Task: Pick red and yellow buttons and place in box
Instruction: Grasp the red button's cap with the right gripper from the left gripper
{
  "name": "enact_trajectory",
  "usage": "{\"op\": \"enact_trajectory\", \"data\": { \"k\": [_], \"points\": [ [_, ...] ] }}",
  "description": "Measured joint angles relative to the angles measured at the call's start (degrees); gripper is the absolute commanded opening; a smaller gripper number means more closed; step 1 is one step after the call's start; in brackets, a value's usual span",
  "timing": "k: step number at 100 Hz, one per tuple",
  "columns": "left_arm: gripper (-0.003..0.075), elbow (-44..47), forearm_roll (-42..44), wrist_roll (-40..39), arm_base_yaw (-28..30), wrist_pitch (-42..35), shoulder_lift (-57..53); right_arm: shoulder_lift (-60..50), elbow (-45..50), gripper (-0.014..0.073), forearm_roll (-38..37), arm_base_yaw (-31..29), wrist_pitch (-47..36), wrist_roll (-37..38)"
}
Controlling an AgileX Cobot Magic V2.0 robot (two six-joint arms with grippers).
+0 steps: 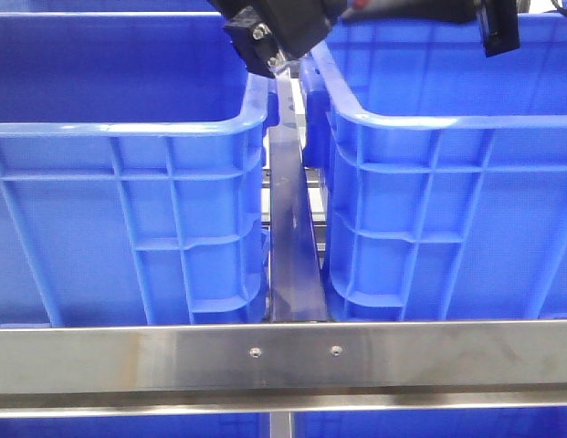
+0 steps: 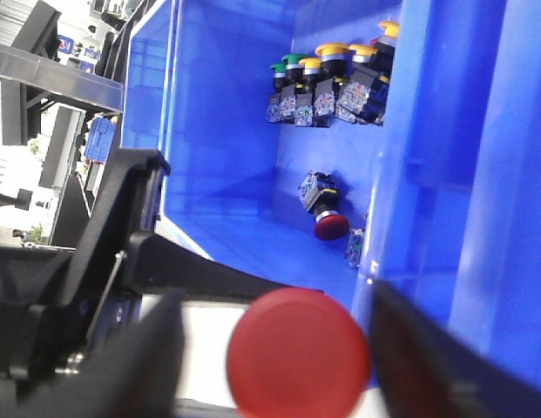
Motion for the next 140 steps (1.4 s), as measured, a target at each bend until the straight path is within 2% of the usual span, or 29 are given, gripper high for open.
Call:
{"op": "enact_trajectory", "data": {
  "k": [35, 42, 57, 64, 84, 112, 140],
  "points": [
    [0.0155, 0.0, 0.0, 0.0, 0.0, 0.0, 0.0, 0.1, 0.0, 0.0286, -0.2, 0.0, -0.2, -0.1],
    [0.0234, 0.0, 0.0, 0.0, 0.0, 0.0, 0.0, 0.1, 0.0, 0.0286, -0.2, 0.0, -0.2, -0.1],
    [0.0549, 0.0, 0.0, 0.1, 0.0, 0.0, 0.0, 0.1, 0.0, 0.0286, -0.2, 0.0, -0.2, -0.1],
    [0.062, 0.0, 0.2, 0.1, 0.0, -0.1, 0.0, 0.1, 0.0, 0.0286, -0.2, 0.0, 0.0, -0.1],
    [0.0617, 0.0, 1.3, 0.1, 0.0, -0.1, 0.0, 0.1, -0.7, 0.0286, -0.5, -0.7, 0.1, -0.4],
    [0.0617, 0.0, 1.5, 0.1, 0.0, -0.1, 0.0, 0.1, -9.7, 0.0286, -9.9, -9.4, -0.6, -0.6],
    [0.0617, 0.0, 1.5, 0.1, 0.0, -0.1, 0.0, 0.1, -12.2, 0.0286, -22.3, -10.7, -15.6, -1.1]
  ]
}}
